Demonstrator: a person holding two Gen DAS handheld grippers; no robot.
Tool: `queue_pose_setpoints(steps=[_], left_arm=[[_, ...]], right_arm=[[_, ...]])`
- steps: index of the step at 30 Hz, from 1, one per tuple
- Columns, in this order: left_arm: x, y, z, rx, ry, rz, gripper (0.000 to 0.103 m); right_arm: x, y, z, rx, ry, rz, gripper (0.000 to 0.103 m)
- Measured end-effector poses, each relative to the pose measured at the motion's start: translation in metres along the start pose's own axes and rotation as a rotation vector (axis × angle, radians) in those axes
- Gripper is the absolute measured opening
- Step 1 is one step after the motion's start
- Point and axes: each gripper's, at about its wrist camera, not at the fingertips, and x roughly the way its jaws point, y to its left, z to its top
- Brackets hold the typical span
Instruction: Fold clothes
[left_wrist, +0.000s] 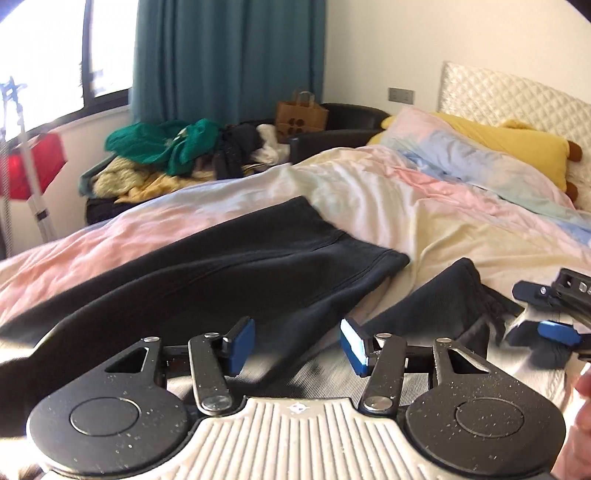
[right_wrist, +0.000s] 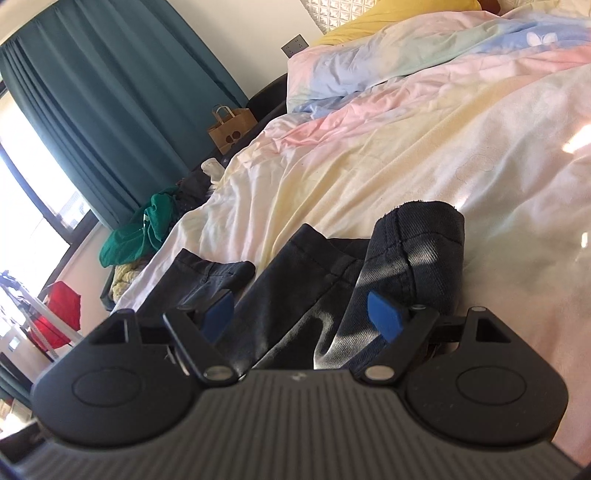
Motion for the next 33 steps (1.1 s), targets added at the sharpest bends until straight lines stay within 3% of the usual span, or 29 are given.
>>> queue_pose_setpoints(steps=[4,8,10,13,16,19,21,25,30,33], left_arm=[[-0.131,0.095,-0.059,-0.236,0.054,0.19,0.06],[-0.259,0.182,-0.13,-0.525,0.072,0.428,0.072],[-0.305,0.217,-0.167,-0.692,0.053,0.482,0.073],[-0.366,0.263,-0.218,-0.991,0.021,0.46,0.074],[-0.412,0.297,-0.26,-1.231,-0.098,0.333,0.076],[-0.441,0.321,-0.288,-1.359,-0.181,0.307,0.08],[-0.445,0.332,-0.304,-1.414,-0.178,0.3,0.08],[-0.436,0.348,-0.329,-1.497,-0.093,0.249,0.08],[-0.428,0.362,-0.342,-1.578,-0.071,0.173,0.08],[-0.429,0.365,-0.339,-1.559,-0.076,0.167,0.08]], right_arm=[[-0.007,0.008,-0.002,-0.033,0.006,0.014,0.082],[-0.015,0.016,-0.003,-0.066,0.014,0.029,0.082],[-0.019,0.023,-0.005,-0.101,0.027,0.03,0.083],[-0.025,0.039,-0.009,-0.229,0.032,0.032,0.082],[-0.028,0.042,-0.007,-0.31,0.057,0.068,0.081],[-0.027,0.024,0.002,-0.341,0.114,0.025,0.08],[-0.034,0.005,0.011,-0.255,0.148,-0.049,0.08],[-0.064,-0.035,0.027,0.025,0.163,-0.049,0.083],[-0.08,-0.054,0.024,0.123,0.213,-0.003,0.083],[-0.075,-0.061,0.018,0.189,0.248,0.033,0.083]])
